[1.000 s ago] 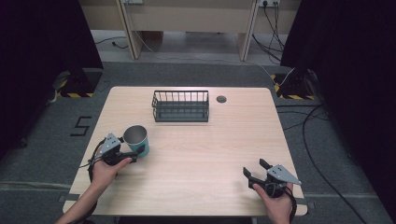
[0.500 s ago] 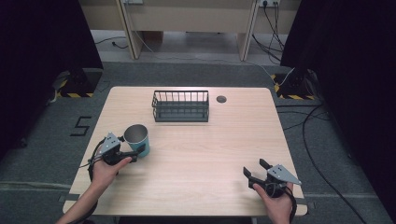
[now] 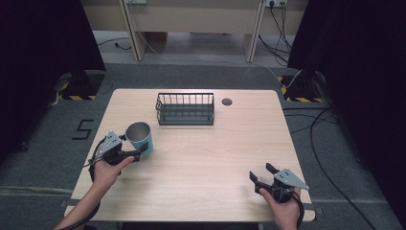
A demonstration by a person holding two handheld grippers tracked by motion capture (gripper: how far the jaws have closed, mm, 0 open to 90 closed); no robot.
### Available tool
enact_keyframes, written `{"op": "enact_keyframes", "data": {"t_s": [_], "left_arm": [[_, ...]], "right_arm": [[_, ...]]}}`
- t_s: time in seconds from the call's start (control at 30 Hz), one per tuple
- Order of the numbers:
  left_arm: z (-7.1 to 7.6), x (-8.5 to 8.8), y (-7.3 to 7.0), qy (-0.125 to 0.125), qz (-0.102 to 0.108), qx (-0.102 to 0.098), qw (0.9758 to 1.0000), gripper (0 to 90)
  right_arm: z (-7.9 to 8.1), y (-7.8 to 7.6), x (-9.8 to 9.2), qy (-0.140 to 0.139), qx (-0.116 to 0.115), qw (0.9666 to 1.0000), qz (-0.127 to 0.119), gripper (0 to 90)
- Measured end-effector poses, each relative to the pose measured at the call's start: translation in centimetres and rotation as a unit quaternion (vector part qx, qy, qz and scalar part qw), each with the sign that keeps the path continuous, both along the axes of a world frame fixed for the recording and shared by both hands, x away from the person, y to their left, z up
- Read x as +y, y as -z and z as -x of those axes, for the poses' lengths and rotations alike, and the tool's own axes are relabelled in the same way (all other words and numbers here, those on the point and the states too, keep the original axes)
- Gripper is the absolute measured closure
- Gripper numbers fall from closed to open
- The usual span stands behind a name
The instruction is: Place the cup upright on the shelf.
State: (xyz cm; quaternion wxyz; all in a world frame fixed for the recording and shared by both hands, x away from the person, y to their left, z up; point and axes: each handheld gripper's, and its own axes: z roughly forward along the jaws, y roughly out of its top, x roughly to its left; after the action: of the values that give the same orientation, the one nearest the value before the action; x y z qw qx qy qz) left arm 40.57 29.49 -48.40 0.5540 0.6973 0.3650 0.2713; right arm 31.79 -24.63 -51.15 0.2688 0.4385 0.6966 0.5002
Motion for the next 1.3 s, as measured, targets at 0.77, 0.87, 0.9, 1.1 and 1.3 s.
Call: {"op": "enact_keyframes", "data": {"t_s": [0.77, 0.87, 0.9, 1.1, 1.3], "left_arm": [[-1.1, -0.8, -2.2, 0.004, 0.005, -0.021, 0.9998, 16.2], [-1.3, -0.9, -2.4, 0.005, 0.004, -0.022, 0.9997, 16.2], [-1.4, -1.0, -2.6, 0.006, 0.004, -0.024, 0.9997, 16.2], [-1.7, -1.3, -2.9, 0.007, 0.004, -0.026, 0.9996, 16.2], [-2.0, -1.4, -3.2, 0.007, 0.005, -0.028, 0.9996, 16.2]], "right_arm": [[0.0, 0.0, 0.0, 0.000, 0.001, 1.0000, -0.001, 24.4], [0.0, 0.0, -0.1, 0.001, 0.001, 1.0000, -0.001, 24.4], [0.0, 0.0, -0.1, 0.001, 0.001, 1.0000, -0.001, 24.4], [0.0, 0.0, -0.1, 0.001, 0.001, 1.0000, -0.001, 24.4], [0.0, 0.0, -0.1, 0.001, 0.001, 1.0000, -0.002, 24.5]]}}
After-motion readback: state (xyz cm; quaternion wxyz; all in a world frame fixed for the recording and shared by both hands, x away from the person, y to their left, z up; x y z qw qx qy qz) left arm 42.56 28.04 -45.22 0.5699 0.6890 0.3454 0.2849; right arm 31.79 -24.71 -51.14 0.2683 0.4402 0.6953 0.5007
